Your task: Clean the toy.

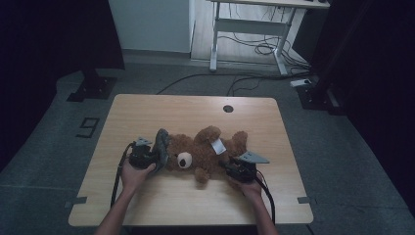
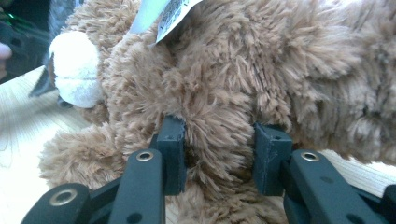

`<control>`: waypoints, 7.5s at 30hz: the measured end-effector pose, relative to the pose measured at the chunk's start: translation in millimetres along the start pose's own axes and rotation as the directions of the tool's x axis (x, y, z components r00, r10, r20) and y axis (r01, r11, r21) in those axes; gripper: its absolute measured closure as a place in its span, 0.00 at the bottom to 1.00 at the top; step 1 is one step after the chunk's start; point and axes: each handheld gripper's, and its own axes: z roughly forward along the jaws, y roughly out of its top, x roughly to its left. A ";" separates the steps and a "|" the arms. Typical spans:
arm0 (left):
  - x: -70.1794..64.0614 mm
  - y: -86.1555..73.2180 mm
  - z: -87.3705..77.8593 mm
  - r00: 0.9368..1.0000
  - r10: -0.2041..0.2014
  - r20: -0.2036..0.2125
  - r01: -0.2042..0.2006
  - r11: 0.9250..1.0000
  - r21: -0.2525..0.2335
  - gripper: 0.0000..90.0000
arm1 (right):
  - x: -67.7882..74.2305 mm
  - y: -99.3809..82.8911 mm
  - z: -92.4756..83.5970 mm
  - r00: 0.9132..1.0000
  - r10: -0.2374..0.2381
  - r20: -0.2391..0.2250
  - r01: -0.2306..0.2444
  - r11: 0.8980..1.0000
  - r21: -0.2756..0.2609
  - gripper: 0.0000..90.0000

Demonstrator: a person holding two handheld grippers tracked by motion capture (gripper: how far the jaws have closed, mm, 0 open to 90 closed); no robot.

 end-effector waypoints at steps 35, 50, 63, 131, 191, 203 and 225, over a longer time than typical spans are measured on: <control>-85.0 79.2 20.2 0.975 0.204 0.091 -0.196 0.976 -0.092 0.86 | -9.4 5.7 14.6 0.989 -0.003 0.147 0.011 0.998 -0.055 0.73; -64.5 54.7 -6.1 0.977 0.184 0.111 -0.171 0.979 -0.111 0.86 | -6.4 -2.1 2.8 0.995 -0.004 0.100 0.006 1.000 -0.028 0.77; -29.7 37.9 -27.1 0.994 0.102 0.038 -0.097 0.988 -0.116 0.86 | -7.1 -4.9 1.0 0.996 -0.004 0.093 0.008 0.999 -0.034 0.78; -115.6 140.1 -20.3 0.944 0.218 0.246 -0.180 0.969 -0.170 0.84 | -20.3 19.6 -50.8 0.989 -0.129 0.071 0.135 0.986 -0.100 0.72; -118.8 88.6 16.5 0.950 0.162 0.266 -0.153 0.987 -0.054 0.86 | -37.0 9.4 -50.3 0.999 -0.039 0.016 0.041 0.992 -0.118 0.71; -108.5 89.2 -4.5 0.957 0.178 0.230 -0.160 0.982 -0.096 0.86 | -40.3 6.7 -49.2 1.000 -0.017 0.005 0.017 0.993 -0.113 0.71; -167.2 102.3 36.0 0.929 0.254 0.267 -0.257 0.966 -0.028 0.86 | -38.9 7.4 -50.4 1.000 -0.016 0.010 0.017 0.992 -0.122 0.71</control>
